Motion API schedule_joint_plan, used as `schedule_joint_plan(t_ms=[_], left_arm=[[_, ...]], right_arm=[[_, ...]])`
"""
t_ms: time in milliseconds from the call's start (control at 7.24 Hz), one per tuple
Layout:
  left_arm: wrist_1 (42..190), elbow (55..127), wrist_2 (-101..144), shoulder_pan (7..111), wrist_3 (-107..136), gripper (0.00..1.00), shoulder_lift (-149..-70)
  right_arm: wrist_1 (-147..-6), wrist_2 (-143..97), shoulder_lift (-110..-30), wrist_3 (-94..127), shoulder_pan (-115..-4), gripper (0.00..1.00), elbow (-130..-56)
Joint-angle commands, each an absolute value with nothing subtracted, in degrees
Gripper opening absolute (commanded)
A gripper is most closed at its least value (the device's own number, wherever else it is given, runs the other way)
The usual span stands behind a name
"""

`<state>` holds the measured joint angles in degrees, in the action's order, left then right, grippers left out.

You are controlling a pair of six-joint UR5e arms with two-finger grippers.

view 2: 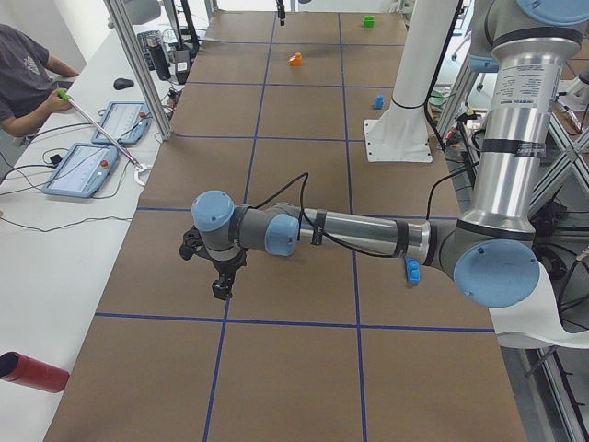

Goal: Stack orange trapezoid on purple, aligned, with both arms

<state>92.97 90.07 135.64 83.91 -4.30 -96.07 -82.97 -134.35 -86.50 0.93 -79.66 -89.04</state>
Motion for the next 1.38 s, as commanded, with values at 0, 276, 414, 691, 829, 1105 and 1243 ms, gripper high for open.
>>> schedule_joint_plan(t_ms=[0,276,414,691,829,1105,1243], left_arm=[[93.1,90.4,135.7,83.8,-1.8,1.00,-96.2],[93.1,90.2,135.5,83.8,-1.6,1.00,-96.2],[93.1,90.1,135.5,83.8,-1.6,1.00,-96.1],[93.3,90.2,135.6,83.6,-1.9,1.00,-96.3],[94.0,90.5,135.6,81.1,-1.7,1.00,-96.8],[94.5,92.0,135.4,78.5,2.5,1.00,-96.8],[94.4,93.9,135.4,76.7,5.6,1.00,-96.3]], right_arm=[[-83.0,-134.3,-86.2,1.0,-78.8,1.00,-89.3],[-83.0,-134.4,-86.2,1.0,-78.8,1.00,-89.0],[-83.0,-134.4,-86.3,0.9,-78.8,1.00,-88.9],[-83.0,-134.4,-86.4,0.9,-78.8,1.00,-89.3],[-83.0,-134.4,-86.3,0.9,-78.8,1.00,-89.3],[-83.0,-134.3,-86.1,0.9,-78.7,1.00,-89.0],[-83.0,-134.3,-86.1,1.0,-78.7,1.00,-89.2]])
